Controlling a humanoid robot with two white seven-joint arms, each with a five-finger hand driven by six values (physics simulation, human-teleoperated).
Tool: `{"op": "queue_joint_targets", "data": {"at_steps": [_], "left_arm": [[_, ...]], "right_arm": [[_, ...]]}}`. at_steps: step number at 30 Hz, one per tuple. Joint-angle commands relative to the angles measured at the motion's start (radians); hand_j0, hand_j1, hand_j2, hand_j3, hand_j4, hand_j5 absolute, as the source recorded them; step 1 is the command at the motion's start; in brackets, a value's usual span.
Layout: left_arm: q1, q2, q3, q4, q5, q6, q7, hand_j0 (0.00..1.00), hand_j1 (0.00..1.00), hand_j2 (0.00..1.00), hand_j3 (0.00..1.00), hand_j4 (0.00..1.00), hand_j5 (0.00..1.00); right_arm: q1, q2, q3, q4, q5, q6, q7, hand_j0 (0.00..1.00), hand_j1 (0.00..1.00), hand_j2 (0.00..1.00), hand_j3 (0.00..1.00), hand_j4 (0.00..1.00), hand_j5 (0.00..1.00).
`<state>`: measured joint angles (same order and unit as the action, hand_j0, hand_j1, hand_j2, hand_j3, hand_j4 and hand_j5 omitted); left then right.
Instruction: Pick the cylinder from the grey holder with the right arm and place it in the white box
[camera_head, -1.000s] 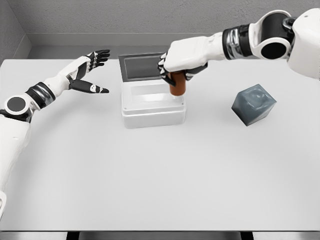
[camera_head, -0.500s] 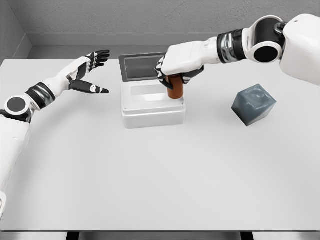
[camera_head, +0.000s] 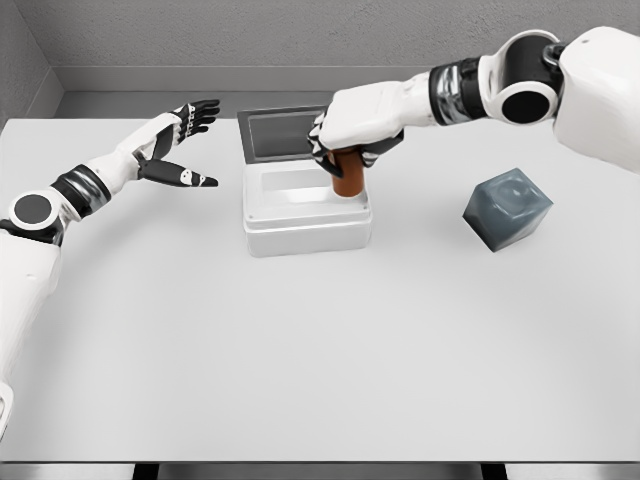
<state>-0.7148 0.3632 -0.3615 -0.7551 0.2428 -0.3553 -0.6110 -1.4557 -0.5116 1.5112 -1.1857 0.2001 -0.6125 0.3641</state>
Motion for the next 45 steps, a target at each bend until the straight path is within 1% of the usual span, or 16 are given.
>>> {"op": "queue_joint_targets", "data": {"at_steps": [1, 3, 6, 13, 20, 23, 29, 30, 31, 32, 34, 36, 37, 39, 45], "left_arm": [[0.000, 0.000, 0.001, -0.001, 0.007, 0.001, 0.000, 1.00, 1.00, 1.00, 1.00, 1.00, 1.00], [0.000, 0.000, 0.001, -0.001, 0.007, 0.001, 0.000, 1.00, 1.00, 1.00, 1.00, 1.00, 1.00], [0.000, 0.002, 0.001, -0.001, 0.006, -0.001, 0.000, 1.00, 1.00, 1.00, 1.00, 1.00, 1.00], [0.003, 0.002, 0.003, -0.003, 0.007, -0.001, 0.000, 1.00, 1.00, 1.00, 1.00, 1.00, 1.00], [0.003, 0.002, 0.003, -0.003, 0.007, -0.001, 0.000, 1.00, 1.00, 1.00, 1.00, 1.00, 1.00], [0.003, 0.002, 0.003, -0.003, 0.007, -0.001, 0.000, 1.00, 1.00, 1.00, 1.00, 1.00, 1.00], [0.005, 0.002, 0.004, -0.004, 0.007, -0.001, 0.000, 1.00, 1.00, 1.00, 1.00, 1.00, 1.00], [0.005, 0.002, 0.003, -0.004, 0.007, -0.001, 0.000, 1.00, 1.00, 1.00, 1.00, 1.00, 1.00], [0.005, 0.002, 0.004, -0.004, 0.007, -0.001, 0.000, 1.00, 1.00, 1.00, 1.00, 1.00, 1.00], [0.005, 0.002, 0.004, -0.003, 0.007, -0.001, 0.000, 1.00, 1.00, 1.00, 1.00, 1.00, 1.00], [0.005, 0.002, 0.004, -0.004, 0.007, -0.001, 0.000, 1.00, 1.00, 1.00, 1.00, 1.00, 1.00], [0.005, 0.002, 0.004, -0.004, 0.007, -0.001, 0.000, 1.00, 1.00, 1.00, 1.00, 1.00, 1.00], [0.005, 0.002, 0.004, -0.003, 0.007, -0.001, 0.000, 1.00, 1.00, 1.00, 1.00, 1.00, 1.00], [0.005, 0.002, 0.004, -0.004, 0.007, -0.001, 0.000, 1.00, 1.00, 1.00, 1.00, 1.00, 1.00], [0.006, 0.002, 0.004, -0.006, 0.009, -0.001, 0.000, 1.00, 1.00, 1.00, 1.00, 1.00, 1.00]], "right_arm": [[0.000, 0.004, -0.002, 0.003, -0.005, 0.002, 0.004, 0.29, 0.29, 0.29, 0.29, 0.29, 0.29], [0.000, 0.019, -0.003, 0.020, -0.005, 0.002, 0.004, 0.29, 0.29, 0.29, 0.29, 0.29, 0.29], [0.000, 0.030, -0.002, 0.023, -0.005, 0.002, 0.004, 0.29, 0.29, 0.29, 0.29, 0.29, 0.29], [0.000, 0.033, -0.005, 0.080, -0.004, 0.002, 0.009, 0.29, 0.29, 0.29, 0.29, 0.29, 0.29], [0.000, 0.045, 0.000, 0.084, -0.004, 0.002, 0.009, 0.30, 0.30, 0.30, 0.30, 0.30, 0.30], [0.008, 0.045, -0.005, 0.084, -0.004, 0.002, 0.016, 0.34, 0.34, 0.34, 0.34, 0.34, 0.34], [0.008, 0.045, -0.009, 0.095, -0.004, 0.002, 0.022, 0.34, 0.34, 0.34, 0.34, 0.34, 0.34], [0.009, 0.045, -0.009, 0.093, -0.004, 0.002, 0.022, 0.36, 0.36, 0.36, 0.36, 0.36, 0.36], [0.008, 0.045, -0.011, 0.093, -0.004, 0.002, 0.022, 0.49, 0.49, 0.49, 0.49, 0.49, 0.49], [0.008, 0.045, -0.012, 0.093, -0.004, 0.002, 0.022, 0.55, 0.55, 0.55, 0.55, 0.55, 0.55], [0.008, 0.045, -0.012, 0.093, -0.004, 0.002, 0.022, 0.62, 0.62, 0.62, 0.62, 0.62, 0.62], [0.008, 0.047, -0.014, 0.093, -0.002, 0.002, 0.021, 0.77, 0.77, 0.77, 0.77, 0.77, 0.77], [0.008, 0.047, -0.016, 0.092, -0.002, 0.002, 0.021, 0.81, 0.81, 0.81, 0.81, 0.81, 0.81], [0.008, 0.045, -0.014, 0.090, -0.002, 0.002, 0.021, 0.85, 0.85, 0.85, 0.85, 0.85, 0.85], [0.009, 0.039, -0.014, 0.090, 0.001, 0.002, 0.022, 0.85, 0.85, 0.85, 0.85, 0.85, 0.85]]}}
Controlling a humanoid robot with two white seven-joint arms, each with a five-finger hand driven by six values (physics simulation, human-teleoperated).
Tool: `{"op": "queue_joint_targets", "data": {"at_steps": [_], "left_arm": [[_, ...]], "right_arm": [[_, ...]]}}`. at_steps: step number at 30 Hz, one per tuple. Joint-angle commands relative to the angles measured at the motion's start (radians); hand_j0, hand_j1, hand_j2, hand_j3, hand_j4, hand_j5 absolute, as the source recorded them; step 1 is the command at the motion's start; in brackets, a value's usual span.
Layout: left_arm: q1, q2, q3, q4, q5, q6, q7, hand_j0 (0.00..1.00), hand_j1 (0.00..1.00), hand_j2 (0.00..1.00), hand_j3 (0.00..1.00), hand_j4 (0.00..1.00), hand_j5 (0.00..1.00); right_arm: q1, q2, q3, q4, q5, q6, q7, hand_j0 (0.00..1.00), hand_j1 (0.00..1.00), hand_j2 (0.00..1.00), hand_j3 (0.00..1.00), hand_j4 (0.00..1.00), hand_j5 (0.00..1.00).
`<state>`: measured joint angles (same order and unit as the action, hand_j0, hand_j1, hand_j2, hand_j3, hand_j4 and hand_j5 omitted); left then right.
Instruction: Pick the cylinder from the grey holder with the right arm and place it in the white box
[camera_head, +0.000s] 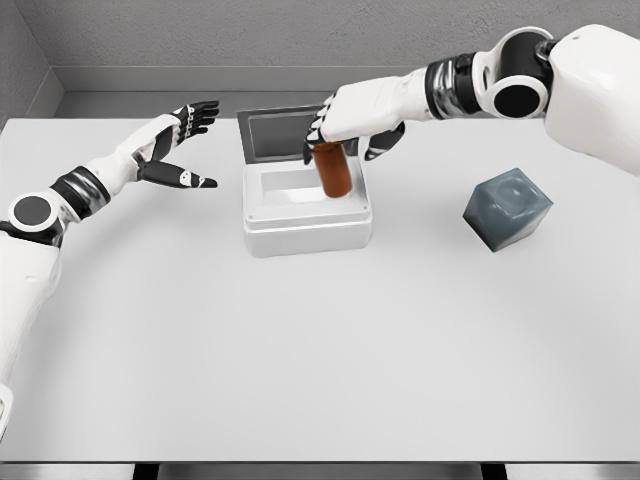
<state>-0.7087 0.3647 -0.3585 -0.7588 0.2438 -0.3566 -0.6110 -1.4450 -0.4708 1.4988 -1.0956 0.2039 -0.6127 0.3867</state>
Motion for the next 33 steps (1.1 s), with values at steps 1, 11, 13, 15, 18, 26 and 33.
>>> {"op": "queue_joint_targets", "data": {"at_steps": [1, 11, 13, 15, 18, 26, 33], "left_arm": [[0.000, 0.000, 0.001, -0.002, 0.008, 0.001, 0.000, 1.00, 1.00, 1.00, 1.00, 1.00, 1.00], [0.003, 0.000, 0.001, -0.005, 0.009, -0.001, 0.000, 1.00, 1.00, 1.00, 1.00, 1.00, 1.00], [0.003, 0.000, 0.000, -0.005, 0.009, -0.001, 0.000, 1.00, 1.00, 1.00, 1.00, 1.00, 1.00], [0.003, 0.000, 0.001, -0.005, 0.008, -0.001, 0.000, 1.00, 1.00, 1.00, 1.00, 1.00, 1.00], [-0.003, 0.002, 0.001, -0.005, 0.009, -0.001, 0.000, 1.00, 1.00, 1.00, 1.00, 1.00, 1.00], [-0.005, 0.016, -0.008, -0.066, 0.026, 0.004, 0.000, 1.00, 1.00, 1.00, 1.00, 1.00, 1.00], [-0.003, 0.040, -0.085, -0.139, 0.127, 0.005, 0.000, 1.00, 1.00, 1.00, 1.00, 1.00, 1.00]], "right_arm": [[-0.002, -0.003, -0.002, -0.004, -0.003, 0.002, 0.000, 0.85, 0.85, 0.85, 0.85, 0.85, 0.85], [-0.011, -0.131, -0.150, -0.369, -0.003, 0.002, 0.035, 0.92, 0.92, 0.92, 0.92, 0.92, 0.92], [-0.011, -0.135, -0.149, -0.380, -0.003, 0.002, 0.035, 0.92, 0.92, 0.92, 0.92, 0.92, 0.92], [-0.011, -0.192, -0.150, -0.443, -0.003, 0.002, 0.035, 0.92, 0.92, 0.92, 0.92, 0.92, 0.92], [-0.008, -0.321, -0.146, -0.523, -0.004, 0.002, 0.034, 0.94, 0.94, 0.94, 0.94, 0.94, 0.94], [0.023, -0.598, -0.149, -0.541, -0.009, 0.002, -0.017, 1.00, 1.00, 1.00, 1.00, 1.00, 1.00], [0.043, -0.621, -0.163, -0.537, -0.024, 0.002, -0.017, 1.00, 1.00, 1.00, 1.00, 1.00, 1.00]]}}
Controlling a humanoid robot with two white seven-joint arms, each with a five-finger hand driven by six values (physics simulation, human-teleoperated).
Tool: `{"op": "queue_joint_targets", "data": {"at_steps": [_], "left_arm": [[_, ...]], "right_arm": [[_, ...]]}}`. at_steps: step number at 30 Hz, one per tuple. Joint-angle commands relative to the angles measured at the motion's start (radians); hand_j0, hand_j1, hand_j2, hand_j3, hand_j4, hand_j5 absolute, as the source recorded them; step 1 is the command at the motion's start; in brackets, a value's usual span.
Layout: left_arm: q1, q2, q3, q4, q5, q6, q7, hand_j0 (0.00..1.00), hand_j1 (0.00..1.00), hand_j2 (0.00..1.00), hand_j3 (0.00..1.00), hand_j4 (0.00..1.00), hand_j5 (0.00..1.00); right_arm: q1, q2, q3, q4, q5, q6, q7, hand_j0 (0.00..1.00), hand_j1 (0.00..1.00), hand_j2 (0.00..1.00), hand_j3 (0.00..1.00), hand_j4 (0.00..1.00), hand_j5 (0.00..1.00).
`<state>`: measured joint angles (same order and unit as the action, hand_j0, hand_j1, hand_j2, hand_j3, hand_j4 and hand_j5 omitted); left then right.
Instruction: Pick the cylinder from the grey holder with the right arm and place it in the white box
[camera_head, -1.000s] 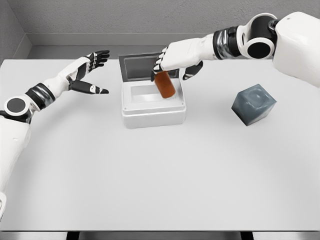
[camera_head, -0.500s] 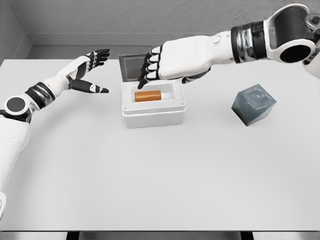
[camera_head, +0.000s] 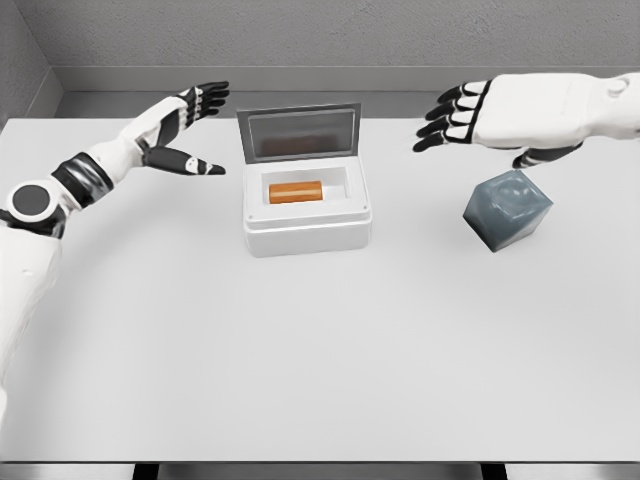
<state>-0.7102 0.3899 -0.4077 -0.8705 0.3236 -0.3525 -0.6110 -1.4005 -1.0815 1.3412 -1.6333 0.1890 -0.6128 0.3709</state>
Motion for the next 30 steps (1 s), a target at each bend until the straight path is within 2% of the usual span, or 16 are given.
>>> {"op": "queue_joint_targets", "data": {"at_steps": [1, 3, 9, 10, 11, 15, 18, 24, 30], "left_arm": [[0.000, 0.021, -0.042, -0.044, 0.054, 0.001, 0.000, 1.00, 1.00, 1.00, 1.00, 1.00, 1.00], [-0.002, 0.021, -0.062, -0.053, 0.058, 0.001, 0.000, 1.00, 1.00, 1.00, 1.00, 1.00, 1.00], [0.000, 0.021, -0.065, -0.070, 0.081, 0.003, 0.000, 1.00, 1.00, 1.00, 1.00, 1.00, 1.00], [0.000, 0.023, -0.085, -0.079, 0.086, 0.009, 0.000, 1.00, 1.00, 1.00, 1.00, 1.00, 1.00], [0.002, 0.027, -0.092, -0.087, 0.109, 0.009, 0.000, 1.00, 1.00, 1.00, 1.00, 1.00, 1.00], [0.011, 0.053, -0.108, -0.123, 0.117, 0.013, 0.000, 1.00, 1.00, 1.00, 1.00, 1.00, 1.00], [0.028, 0.089, -0.118, -0.177, 0.144, 0.017, 0.000, 1.00, 1.00, 1.00, 1.00, 1.00, 1.00], [0.034, 0.110, -0.151, -0.208, 0.160, 0.020, 0.000, 1.00, 1.00, 1.00, 1.00, 1.00, 1.00], [0.049, 0.142, -0.151, -0.251, 0.180, 0.020, 0.000, 1.00, 1.00, 1.00, 1.00, 1.00, 1.00]], "right_arm": [[0.000, -0.017, -0.007, 0.003, -0.020, 0.002, -0.001, 1.00, 1.00, 1.00, 1.00, 1.00, 1.00], [0.006, -0.020, -0.008, 0.006, -0.034, 0.002, -0.001, 1.00, 1.00, 1.00, 1.00, 1.00, 1.00], [-0.006, -0.025, -0.008, 0.006, -0.049, 0.002, -0.001, 1.00, 1.00, 1.00, 1.00, 1.00, 1.00], [-0.006, -0.023, -0.008, 0.006, -0.049, 0.002, 0.000, 1.00, 1.00, 1.00, 1.00, 1.00, 1.00], [-0.005, -0.020, -0.007, 0.006, -0.049, 0.002, -0.001, 1.00, 1.00, 1.00, 1.00, 1.00, 1.00], [-0.005, -0.017, -0.007, 0.017, -0.049, 0.002, -0.001, 1.00, 1.00, 1.00, 1.00, 1.00, 1.00], [0.002, -0.015, -0.007, 0.026, -0.049, 0.002, 0.000, 1.00, 1.00, 1.00, 1.00, 1.00, 1.00], [0.002, -0.011, -0.007, 0.027, -0.049, 0.002, 0.000, 1.00, 1.00, 1.00, 1.00, 1.00, 1.00], [0.002, -0.011, -0.005, 0.027, -0.049, 0.002, 0.000, 1.00, 1.00, 1.00, 1.00, 1.00, 1.00]]}}
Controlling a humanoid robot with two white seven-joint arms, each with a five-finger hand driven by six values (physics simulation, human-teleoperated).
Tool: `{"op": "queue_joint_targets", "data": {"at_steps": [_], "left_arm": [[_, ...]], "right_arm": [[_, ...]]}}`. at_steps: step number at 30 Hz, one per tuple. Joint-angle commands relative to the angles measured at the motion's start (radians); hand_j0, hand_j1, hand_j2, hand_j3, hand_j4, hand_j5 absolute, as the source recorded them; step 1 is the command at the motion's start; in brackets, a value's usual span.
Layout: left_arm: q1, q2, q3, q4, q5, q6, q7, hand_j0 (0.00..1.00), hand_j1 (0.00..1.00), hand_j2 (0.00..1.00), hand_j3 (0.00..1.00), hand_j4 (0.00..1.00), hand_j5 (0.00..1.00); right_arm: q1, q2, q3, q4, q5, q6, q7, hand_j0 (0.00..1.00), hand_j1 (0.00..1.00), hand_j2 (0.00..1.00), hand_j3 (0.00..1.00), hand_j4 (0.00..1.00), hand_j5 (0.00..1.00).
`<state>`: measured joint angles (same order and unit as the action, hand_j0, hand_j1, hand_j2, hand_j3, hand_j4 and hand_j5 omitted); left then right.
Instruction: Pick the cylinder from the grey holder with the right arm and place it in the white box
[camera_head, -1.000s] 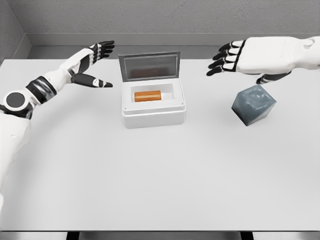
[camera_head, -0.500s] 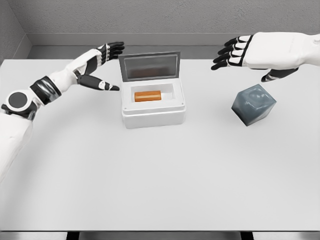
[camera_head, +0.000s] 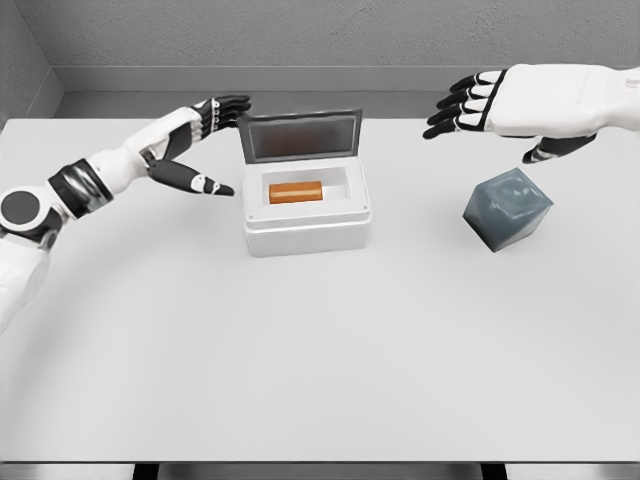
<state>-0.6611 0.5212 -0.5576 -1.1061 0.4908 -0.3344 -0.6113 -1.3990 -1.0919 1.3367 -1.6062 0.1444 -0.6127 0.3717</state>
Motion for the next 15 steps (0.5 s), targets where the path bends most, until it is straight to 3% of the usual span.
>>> {"op": "queue_joint_targets", "data": {"at_steps": [1, 7, 15], "left_arm": [[0.000, 0.016, -0.001, -0.017, 0.014, 0.002, 0.000, 1.00, 1.00, 1.00, 1.00, 1.00, 1.00], [0.031, 0.079, 0.012, -0.023, 0.031, 0.000, 0.000, 1.00, 1.00, 1.00, 1.00, 1.00, 1.00], [0.040, 0.085, 0.078, 0.088, 0.020, -0.012, 0.000, 1.00, 1.00, 1.00, 1.00, 1.00, 1.00]], "right_arm": [[0.000, 0.000, -0.001, 0.002, -0.005, 0.002, 0.000, 1.00, 1.00, 1.00, 1.00, 1.00, 1.00], [0.000, 0.000, -0.001, 0.000, -0.005, 0.002, 0.000, 1.00, 1.00, 1.00, 1.00, 1.00, 1.00], [0.012, 0.000, 0.004, -0.006, -0.005, 0.002, 0.000, 1.00, 1.00, 1.00, 1.00, 1.00, 1.00]]}}
